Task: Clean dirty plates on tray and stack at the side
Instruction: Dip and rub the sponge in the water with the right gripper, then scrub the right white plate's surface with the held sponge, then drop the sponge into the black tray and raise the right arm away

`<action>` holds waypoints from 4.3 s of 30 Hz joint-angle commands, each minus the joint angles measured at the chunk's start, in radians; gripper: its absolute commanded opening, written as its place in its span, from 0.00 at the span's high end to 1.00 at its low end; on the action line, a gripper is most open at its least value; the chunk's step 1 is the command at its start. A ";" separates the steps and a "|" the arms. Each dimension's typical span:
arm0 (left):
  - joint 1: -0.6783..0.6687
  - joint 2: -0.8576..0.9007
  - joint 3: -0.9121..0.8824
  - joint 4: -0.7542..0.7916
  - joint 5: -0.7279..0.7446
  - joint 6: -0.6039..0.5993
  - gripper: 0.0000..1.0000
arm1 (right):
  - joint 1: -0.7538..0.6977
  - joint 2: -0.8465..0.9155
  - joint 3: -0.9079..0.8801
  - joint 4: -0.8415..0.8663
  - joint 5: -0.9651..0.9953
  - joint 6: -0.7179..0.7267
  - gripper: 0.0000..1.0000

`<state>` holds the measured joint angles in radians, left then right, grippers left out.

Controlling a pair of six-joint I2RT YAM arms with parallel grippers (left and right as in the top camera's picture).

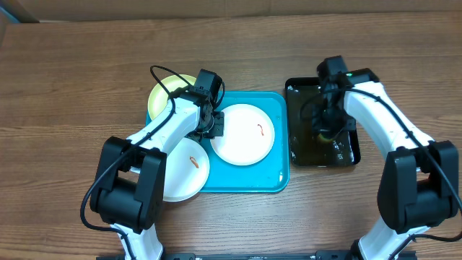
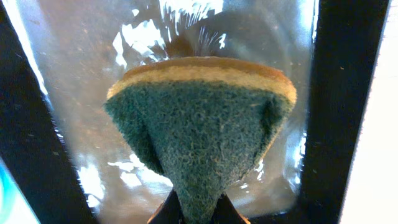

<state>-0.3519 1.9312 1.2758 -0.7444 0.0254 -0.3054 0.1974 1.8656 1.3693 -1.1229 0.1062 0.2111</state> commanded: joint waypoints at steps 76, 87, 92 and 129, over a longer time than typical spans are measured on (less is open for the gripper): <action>-0.002 0.011 -0.004 -0.007 -0.007 0.006 0.87 | 0.436 0.153 -0.029 0.374 0.160 -0.001 0.72; -0.002 0.011 -0.004 -0.007 -0.007 0.006 0.87 | 0.436 0.190 -0.029 0.421 -0.024 0.080 0.96; -0.002 0.011 -0.004 -0.007 -0.007 0.006 0.87 | 0.432 0.194 -0.026 0.436 -0.223 0.048 0.96; -0.002 0.011 -0.004 -0.006 0.019 0.006 0.60 | -0.114 -0.102 -0.061 0.098 -0.203 -0.055 0.95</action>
<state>-0.3515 1.9316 1.2758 -0.7509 0.0261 -0.3046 0.0780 1.7668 1.3808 -1.0561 -0.1516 0.1501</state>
